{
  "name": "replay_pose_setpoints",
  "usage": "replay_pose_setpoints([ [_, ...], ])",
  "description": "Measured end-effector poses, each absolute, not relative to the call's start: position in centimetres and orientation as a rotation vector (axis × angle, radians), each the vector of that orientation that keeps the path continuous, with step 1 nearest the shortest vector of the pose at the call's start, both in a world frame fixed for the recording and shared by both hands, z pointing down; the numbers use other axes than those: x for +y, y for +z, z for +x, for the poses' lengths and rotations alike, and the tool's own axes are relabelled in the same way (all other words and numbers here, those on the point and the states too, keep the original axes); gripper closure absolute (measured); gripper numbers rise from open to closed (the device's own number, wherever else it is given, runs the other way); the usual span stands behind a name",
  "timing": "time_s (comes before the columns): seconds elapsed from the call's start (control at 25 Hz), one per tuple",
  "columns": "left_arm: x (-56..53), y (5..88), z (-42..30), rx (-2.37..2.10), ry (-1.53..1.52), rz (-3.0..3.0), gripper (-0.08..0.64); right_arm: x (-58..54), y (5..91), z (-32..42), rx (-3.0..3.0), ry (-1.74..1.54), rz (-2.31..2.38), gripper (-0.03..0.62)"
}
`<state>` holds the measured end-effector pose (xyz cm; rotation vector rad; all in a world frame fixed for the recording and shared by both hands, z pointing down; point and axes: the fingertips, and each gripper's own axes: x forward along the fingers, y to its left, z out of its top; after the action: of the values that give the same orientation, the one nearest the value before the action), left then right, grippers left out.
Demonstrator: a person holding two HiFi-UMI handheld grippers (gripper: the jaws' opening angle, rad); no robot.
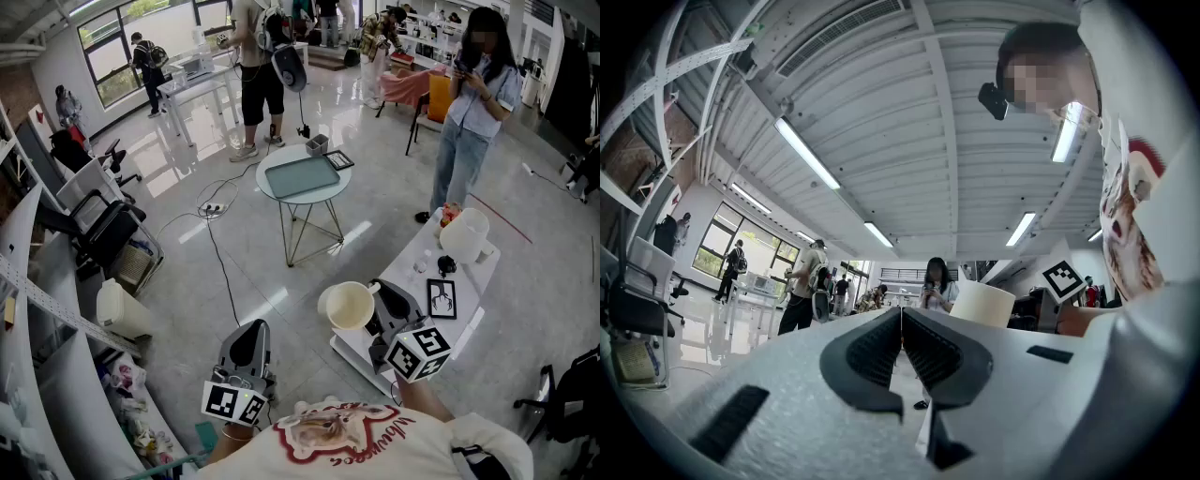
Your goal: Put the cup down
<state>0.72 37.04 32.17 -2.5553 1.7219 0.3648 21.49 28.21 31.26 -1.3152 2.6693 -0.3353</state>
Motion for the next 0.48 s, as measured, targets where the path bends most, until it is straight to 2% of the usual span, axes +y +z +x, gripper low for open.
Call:
replay_pose_setpoints([
  [0.48,36.71,31.92,0.73,1.695,0.360,-2.566,0.545,28.09,31.67,20.64,2.680,-0.349,-1.309,0.546],
])
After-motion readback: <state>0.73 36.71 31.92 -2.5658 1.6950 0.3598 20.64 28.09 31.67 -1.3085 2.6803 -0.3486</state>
